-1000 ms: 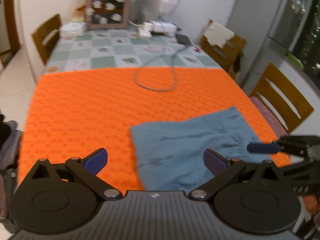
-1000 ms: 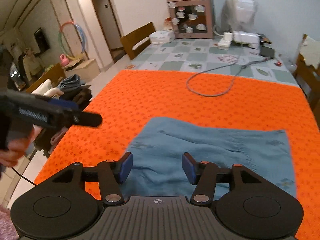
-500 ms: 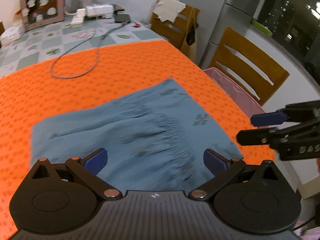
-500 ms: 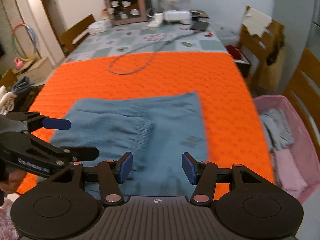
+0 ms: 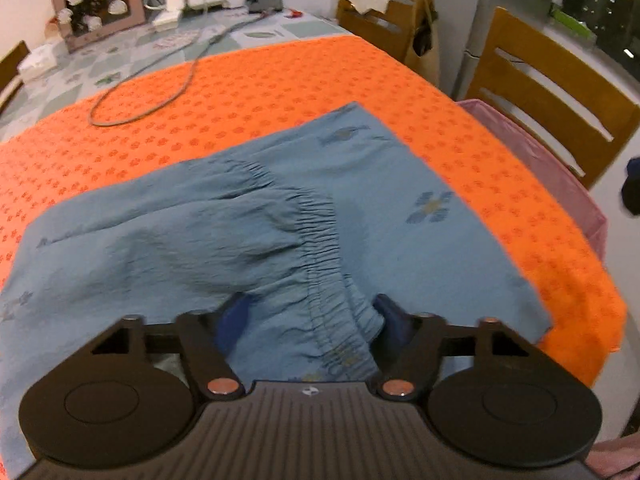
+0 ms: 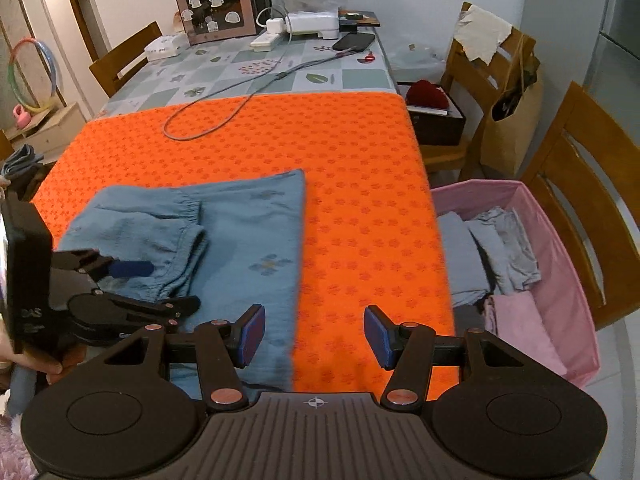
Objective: Fold clothes
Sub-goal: 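Grasp the pants waistband with the left gripper and pull it across the table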
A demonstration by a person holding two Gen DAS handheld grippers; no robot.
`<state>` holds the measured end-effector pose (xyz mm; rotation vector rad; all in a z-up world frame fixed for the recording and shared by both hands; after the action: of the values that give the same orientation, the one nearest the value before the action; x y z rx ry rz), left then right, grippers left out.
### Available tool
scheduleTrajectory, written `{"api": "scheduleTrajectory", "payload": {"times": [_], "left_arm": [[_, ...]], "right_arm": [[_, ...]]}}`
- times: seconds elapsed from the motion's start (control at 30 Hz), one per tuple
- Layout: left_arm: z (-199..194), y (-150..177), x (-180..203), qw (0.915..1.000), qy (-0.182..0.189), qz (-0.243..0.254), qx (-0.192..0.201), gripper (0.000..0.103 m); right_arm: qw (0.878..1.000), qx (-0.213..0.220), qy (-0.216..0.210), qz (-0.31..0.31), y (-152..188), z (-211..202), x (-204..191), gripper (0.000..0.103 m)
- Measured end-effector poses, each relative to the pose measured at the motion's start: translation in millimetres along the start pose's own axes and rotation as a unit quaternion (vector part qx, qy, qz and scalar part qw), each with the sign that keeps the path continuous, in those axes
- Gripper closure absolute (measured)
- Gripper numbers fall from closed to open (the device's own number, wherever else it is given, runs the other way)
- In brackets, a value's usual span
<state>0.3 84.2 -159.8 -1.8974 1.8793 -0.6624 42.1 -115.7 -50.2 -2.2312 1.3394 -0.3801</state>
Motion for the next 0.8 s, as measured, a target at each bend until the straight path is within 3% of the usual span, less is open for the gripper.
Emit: {"api": "scheduleTrajectory", "payload": {"times": [0.03,0.1,0.23,0.4,0.57,0.8], "left_arm": [[-3,0,-2,1.0000,0.003,-0.004,0.005,0.051],[-11,-3,-7,0.9999,0.004,-0.012,0.006,0.076],[-48,-11,-39,0.9970,-0.014,-0.065,0.040,0.082],[-109,-19,-97,0.9868,-0.058,-0.117,0.095,0.084],[-165,-12,-179,0.9673,-0.123,-0.182,0.127,0.085],[-224,35,-297,0.9261,-0.235,-0.265,0.129,0.085]], "right_arm": [[1.000,0.000,-0.001,-0.002,-1,1,1,0.045],[1.000,0.001,-0.004,-0.008,-4,2,-1,0.045],[1.000,0.010,-0.009,-0.027,-13,6,-16,0.045],[0.999,0.015,-0.027,-0.038,-24,10,-48,0.046],[0.998,0.013,-0.048,-0.039,-30,18,-90,0.046],[0.996,0.001,-0.077,-0.046,-29,35,-160,0.046]]}}
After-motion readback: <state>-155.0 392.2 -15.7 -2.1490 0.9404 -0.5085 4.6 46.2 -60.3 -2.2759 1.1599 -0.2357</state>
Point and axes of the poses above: each gripper's, at about its wrist camera, not at the fingertips, and z roughly the way its jaws point, x to its right, y to its underside, the point moved 4 cm from there along z, roughly the way its jaws point, and after that the axes turned 4 degrees about y, right-handed, at the moved point
